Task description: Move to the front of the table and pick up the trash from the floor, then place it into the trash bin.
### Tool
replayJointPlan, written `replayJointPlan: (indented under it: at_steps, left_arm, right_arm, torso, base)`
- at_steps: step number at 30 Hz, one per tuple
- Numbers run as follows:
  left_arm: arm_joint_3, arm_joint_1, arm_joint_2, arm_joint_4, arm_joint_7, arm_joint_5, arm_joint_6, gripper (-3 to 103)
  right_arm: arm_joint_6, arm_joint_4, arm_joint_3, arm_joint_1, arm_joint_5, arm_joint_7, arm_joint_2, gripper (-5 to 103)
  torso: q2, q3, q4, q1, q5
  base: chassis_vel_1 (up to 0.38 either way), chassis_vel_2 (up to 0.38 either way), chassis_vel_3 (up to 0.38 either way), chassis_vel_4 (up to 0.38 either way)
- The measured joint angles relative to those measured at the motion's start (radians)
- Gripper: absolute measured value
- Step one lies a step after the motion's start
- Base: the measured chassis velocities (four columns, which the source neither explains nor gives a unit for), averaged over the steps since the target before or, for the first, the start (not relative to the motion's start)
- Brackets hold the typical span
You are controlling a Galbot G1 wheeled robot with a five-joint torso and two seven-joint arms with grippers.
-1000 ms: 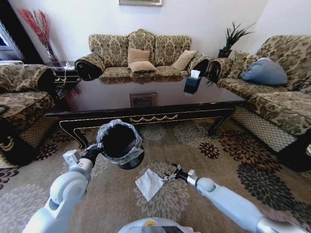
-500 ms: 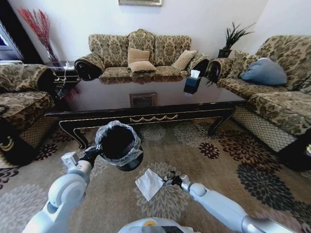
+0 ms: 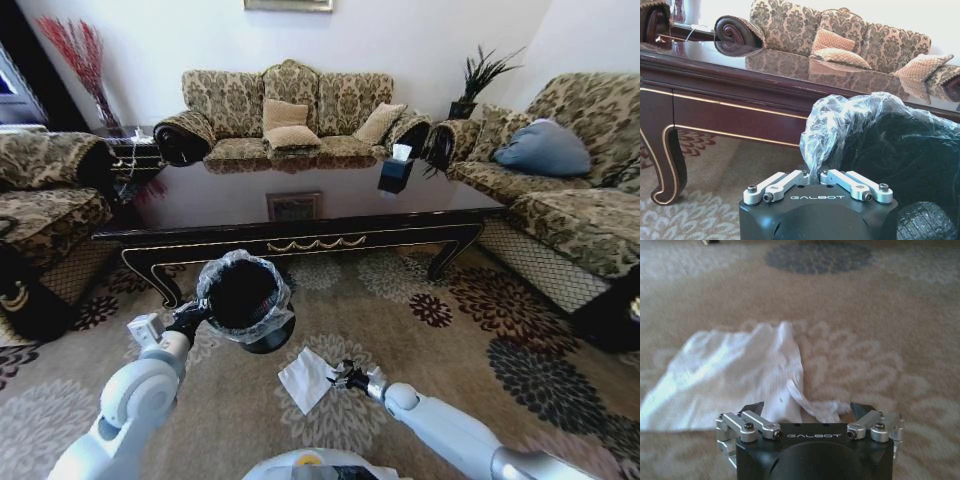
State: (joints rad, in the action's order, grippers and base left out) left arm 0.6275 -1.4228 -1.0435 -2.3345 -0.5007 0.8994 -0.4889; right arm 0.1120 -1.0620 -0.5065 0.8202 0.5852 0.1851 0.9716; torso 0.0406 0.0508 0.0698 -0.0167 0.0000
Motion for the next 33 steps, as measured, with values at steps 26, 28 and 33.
replayJointPlan:
  at_steps: [26, 28, 33]
  left_arm:
    - [-0.02, 0.005, -0.006, 0.016, 0.001, -0.019, 0.012, 3]
    - [-0.027, 0.009, -0.008, 0.022, 0.001, -0.023, 0.014, 3]
    - [-0.043, 0.022, -0.01, 0.04, 0.003, -0.028, 0.017, 3]
  right_arm:
    - [0.042, -0.01, 0.001, -0.001, -0.013, 0.0, 0.002, 8]
    - [0.066, -0.028, 0.008, 0.0, -0.005, 0.008, -0.005, 1]
    - [0.126, -0.084, 0.043, -0.001, 0.022, 0.072, -0.033, 0]
  torso:
    - [0.0, 0.0, -0.0001, 0.0, 0.0]
    - [0.0, 0.0, -0.0001, 0.0, 0.0]
    - [0.0, 0.0, -0.0001, 0.0, 0.0]
  base:
    - [0.0, 0.0, 0.0, 0.0]
    - [0.0, 0.0, 0.0, 0.0]
    - [0.0, 0.0, 0.0, 0.0]
